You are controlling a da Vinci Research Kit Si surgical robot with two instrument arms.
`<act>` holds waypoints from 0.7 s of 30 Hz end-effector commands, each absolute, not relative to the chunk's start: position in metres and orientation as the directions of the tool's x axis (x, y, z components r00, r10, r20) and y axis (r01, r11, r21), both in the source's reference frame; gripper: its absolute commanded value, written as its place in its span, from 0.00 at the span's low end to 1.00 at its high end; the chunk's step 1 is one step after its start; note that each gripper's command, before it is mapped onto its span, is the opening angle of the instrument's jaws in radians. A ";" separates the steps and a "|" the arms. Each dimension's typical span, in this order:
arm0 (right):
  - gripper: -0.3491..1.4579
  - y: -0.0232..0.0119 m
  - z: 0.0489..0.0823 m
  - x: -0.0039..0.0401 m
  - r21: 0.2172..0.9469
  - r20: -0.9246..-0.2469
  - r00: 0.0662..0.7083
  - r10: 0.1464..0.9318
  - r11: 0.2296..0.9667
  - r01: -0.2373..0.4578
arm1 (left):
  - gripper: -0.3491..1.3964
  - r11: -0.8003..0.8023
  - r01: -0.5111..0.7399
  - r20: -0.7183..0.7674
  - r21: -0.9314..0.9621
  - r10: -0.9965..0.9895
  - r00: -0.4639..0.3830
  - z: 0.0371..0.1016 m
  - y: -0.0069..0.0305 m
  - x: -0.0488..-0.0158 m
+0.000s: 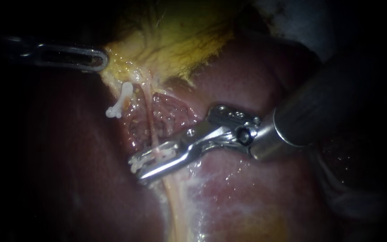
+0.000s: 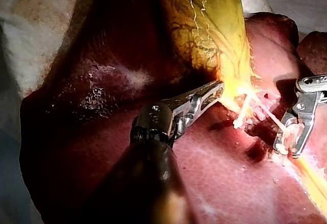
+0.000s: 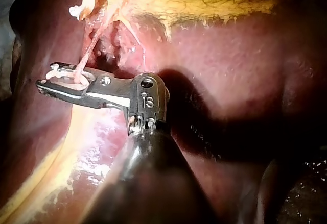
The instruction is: Clipping second clip right tube
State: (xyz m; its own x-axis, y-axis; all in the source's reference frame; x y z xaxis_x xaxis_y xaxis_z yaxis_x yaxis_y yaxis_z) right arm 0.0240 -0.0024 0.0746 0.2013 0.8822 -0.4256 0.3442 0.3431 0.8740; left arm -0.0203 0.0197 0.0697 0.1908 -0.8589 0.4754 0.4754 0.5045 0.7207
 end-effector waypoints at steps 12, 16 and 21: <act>0.00 -0.0018 0.0751 0.0242 0.918 -0.336 0.235 0.912 0.261 0.299 | 0.00 0.504 0.475 0.475 0.721 -0.859 0.191 0.0697 0.0197 -0.0203; 0.00 -0.0018 0.0751 0.0242 0.922 -0.326 0.241 0.914 0.251 0.295 | 0.00 0.504 0.475 0.475 0.721 -0.859 0.191 0.0697 0.0197 -0.0203; 0.00 -0.0017 0.0752 0.0242 0.924 -0.321 0.243 0.915 0.246 0.293 | 0.00 0.504 0.475 0.475 0.721 -0.859 0.191 0.0697 0.0197 -0.0203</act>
State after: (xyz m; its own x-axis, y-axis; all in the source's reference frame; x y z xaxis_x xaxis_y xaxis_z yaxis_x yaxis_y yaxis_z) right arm 0.0242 -0.0017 0.0752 0.2432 0.9153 -0.3210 0.2931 0.2461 0.9239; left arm -0.0203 0.0197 0.0697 0.1909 -0.8589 0.4752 0.4757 0.5044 0.7207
